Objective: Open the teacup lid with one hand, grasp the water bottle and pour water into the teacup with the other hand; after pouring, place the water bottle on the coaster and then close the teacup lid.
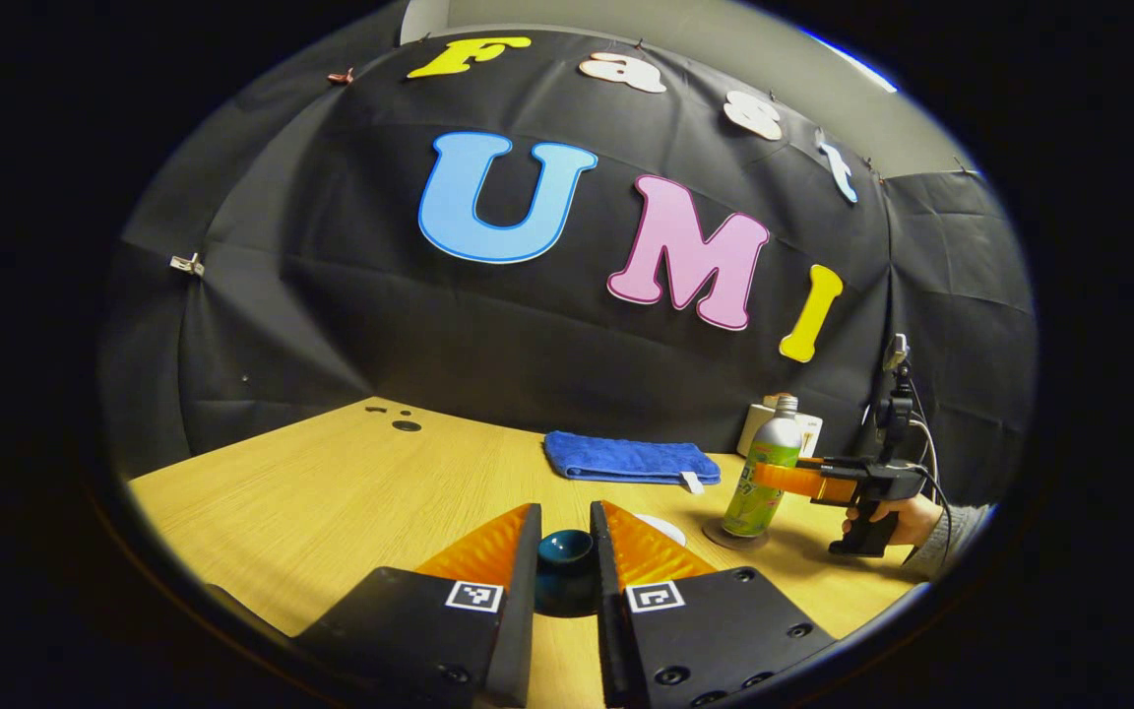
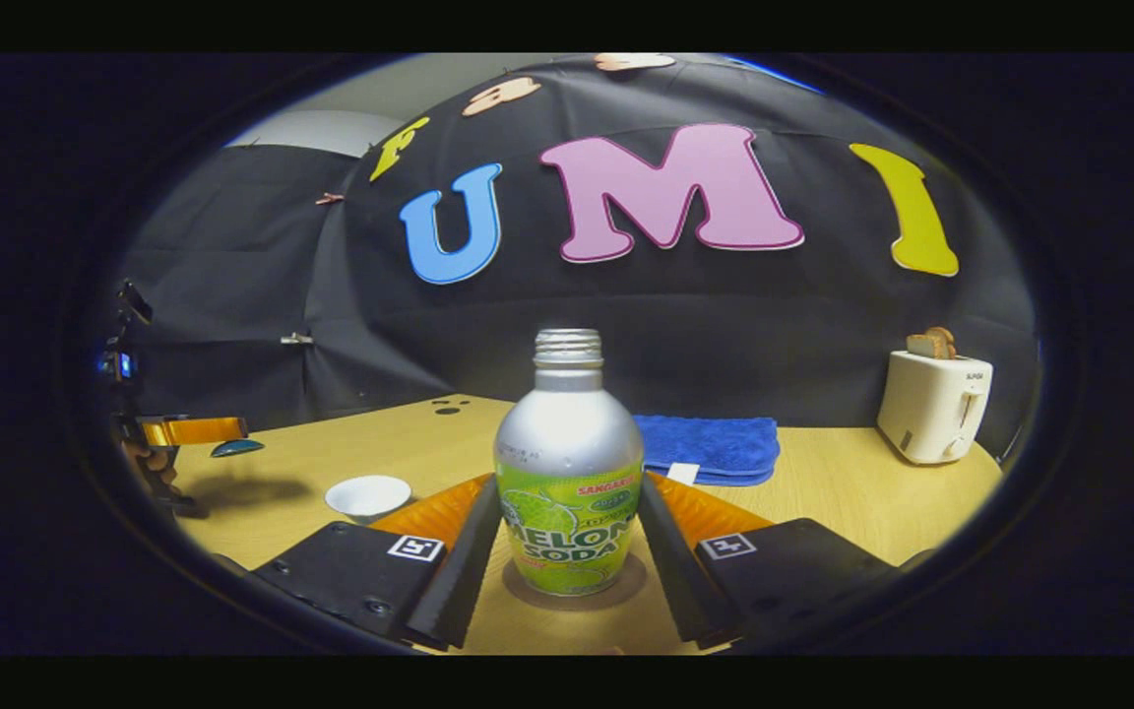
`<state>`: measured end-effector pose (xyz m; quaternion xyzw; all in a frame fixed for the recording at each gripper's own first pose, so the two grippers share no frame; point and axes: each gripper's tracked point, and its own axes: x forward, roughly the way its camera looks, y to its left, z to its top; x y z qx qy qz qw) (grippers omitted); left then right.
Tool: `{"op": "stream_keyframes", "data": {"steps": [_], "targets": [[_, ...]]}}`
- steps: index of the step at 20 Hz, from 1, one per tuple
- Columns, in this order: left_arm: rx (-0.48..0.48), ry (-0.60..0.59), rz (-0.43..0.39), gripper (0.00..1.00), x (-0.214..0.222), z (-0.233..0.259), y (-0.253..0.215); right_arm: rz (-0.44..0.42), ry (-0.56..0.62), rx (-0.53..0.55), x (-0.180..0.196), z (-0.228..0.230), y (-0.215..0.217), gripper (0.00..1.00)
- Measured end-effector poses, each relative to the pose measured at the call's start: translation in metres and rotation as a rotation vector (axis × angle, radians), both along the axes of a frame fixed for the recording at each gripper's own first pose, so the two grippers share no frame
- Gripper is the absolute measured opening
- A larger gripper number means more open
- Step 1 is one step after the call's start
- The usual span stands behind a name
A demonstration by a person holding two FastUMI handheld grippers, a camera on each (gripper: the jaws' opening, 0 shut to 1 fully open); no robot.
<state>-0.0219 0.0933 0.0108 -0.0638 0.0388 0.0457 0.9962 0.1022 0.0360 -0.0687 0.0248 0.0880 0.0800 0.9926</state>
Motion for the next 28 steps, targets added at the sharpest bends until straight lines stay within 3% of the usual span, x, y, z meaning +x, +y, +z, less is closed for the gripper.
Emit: {"op": "stream_keyframes", "data": {"steps": [17,22,28], "targets": [[-0.01,-0.002,-0.008,0.31,0.002,0.0,-0.005,-0.012,0.016,-0.04,-0.002,-0.007,-0.004,0.84],[-0.032,-0.031,-0.041,0.31,0.003,0.009,-0.029,-0.012,0.031,0.021,-0.014,-0.008,-0.001,0.86],[0.059,-0.033,-0.104,0.31,0.048,0.014,-0.061,-0.038,0.032,-0.012,-0.051,-0.008,-0.012,0.86]]}}
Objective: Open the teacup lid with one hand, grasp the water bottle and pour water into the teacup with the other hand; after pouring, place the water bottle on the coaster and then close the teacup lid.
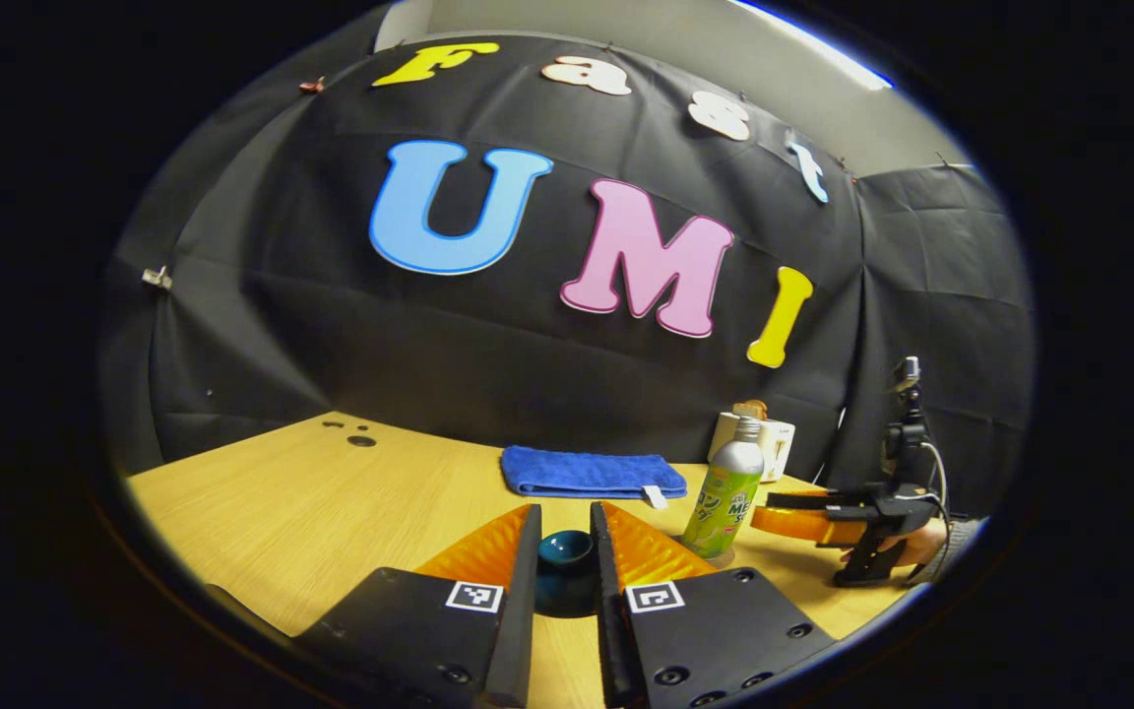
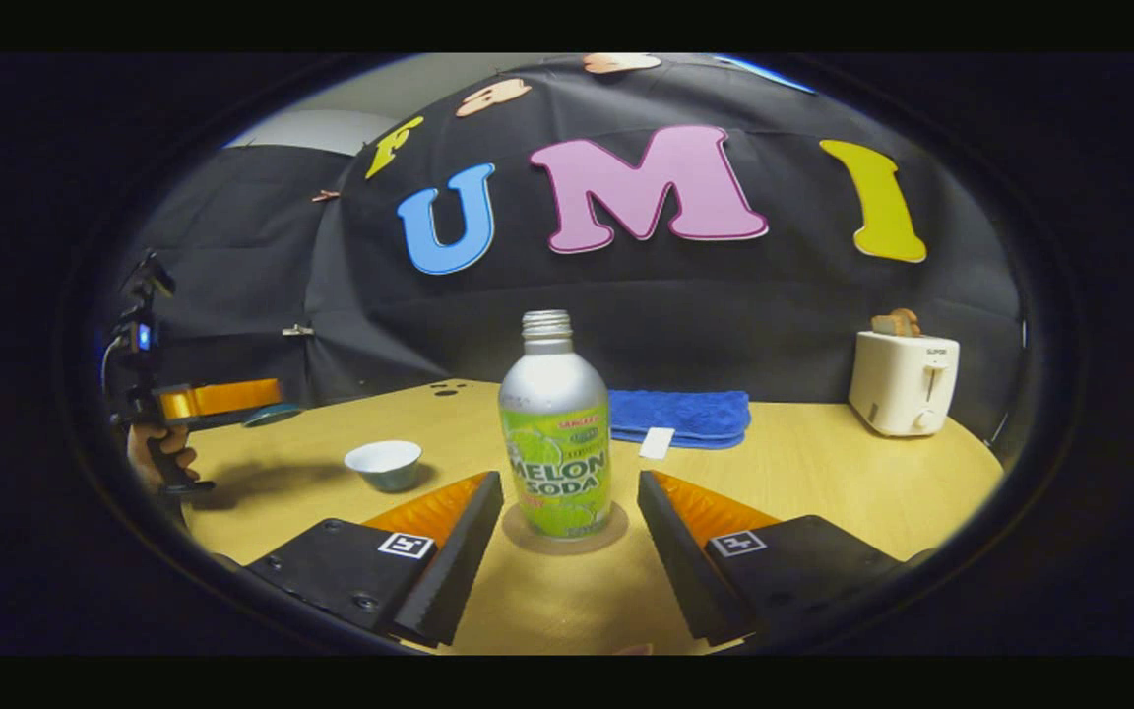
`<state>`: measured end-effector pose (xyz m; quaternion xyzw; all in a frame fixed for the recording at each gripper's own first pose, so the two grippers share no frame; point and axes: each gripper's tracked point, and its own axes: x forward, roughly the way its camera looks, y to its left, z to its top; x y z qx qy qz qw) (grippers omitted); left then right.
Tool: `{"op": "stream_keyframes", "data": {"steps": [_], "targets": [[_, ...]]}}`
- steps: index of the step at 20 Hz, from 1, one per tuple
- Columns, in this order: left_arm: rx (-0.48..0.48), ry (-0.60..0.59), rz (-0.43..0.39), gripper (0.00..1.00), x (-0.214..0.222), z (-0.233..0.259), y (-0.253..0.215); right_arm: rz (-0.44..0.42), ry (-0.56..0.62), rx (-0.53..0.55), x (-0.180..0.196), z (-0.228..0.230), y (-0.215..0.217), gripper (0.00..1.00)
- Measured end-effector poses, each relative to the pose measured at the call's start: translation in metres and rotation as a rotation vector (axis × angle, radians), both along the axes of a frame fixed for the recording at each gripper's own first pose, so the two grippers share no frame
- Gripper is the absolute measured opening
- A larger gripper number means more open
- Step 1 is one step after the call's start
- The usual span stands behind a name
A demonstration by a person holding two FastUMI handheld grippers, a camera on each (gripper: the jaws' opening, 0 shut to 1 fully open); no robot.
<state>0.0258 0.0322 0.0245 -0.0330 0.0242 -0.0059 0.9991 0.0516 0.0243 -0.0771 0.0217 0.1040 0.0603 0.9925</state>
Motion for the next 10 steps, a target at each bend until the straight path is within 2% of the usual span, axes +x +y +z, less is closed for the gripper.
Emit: {"op": "stream_keyframes", "data": {"steps": [4,7,10], "targets": [[0.075,0.058,-0.015,0.31,0.041,-0.018,-0.009,-0.004,-0.072,-0.026,-0.017,0.013,0.002,0.86],[0.1,0.112,-0.01,0.31,0.059,-0.037,-0.01,-0.005,-0.133,0.001,-0.026,0.025,0.007,0.86],[0.115,0.137,0.002,0.31,0.071,-0.049,-0.009,0.001,-0.126,-0.002,-0.032,0.021,0.009,0.86]]}}
